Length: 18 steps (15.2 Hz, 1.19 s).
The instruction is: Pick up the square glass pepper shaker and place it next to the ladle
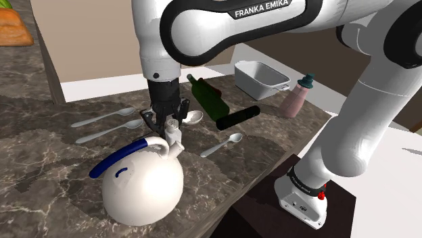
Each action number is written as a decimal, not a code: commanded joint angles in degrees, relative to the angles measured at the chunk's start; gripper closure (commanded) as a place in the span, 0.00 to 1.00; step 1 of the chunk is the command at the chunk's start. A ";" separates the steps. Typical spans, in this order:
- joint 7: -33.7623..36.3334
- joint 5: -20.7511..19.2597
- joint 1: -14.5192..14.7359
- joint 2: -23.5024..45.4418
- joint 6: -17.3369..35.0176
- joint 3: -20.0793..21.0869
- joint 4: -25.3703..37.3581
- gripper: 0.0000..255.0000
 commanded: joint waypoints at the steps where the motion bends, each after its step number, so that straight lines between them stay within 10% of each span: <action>1: 0.01 -0.24 0.08 0.52 1.38 -0.04 -0.92 1.00; 14: 0.13 -1.01 0.50 2.15 5.21 -0.35 -3.32 1.00; 15: 0.18 -1.06 0.52 2.25 5.14 -0.35 -3.15 0.00; 18: 0.06 -1.01 0.45 2.13 5.13 -0.38 -3.25 0.00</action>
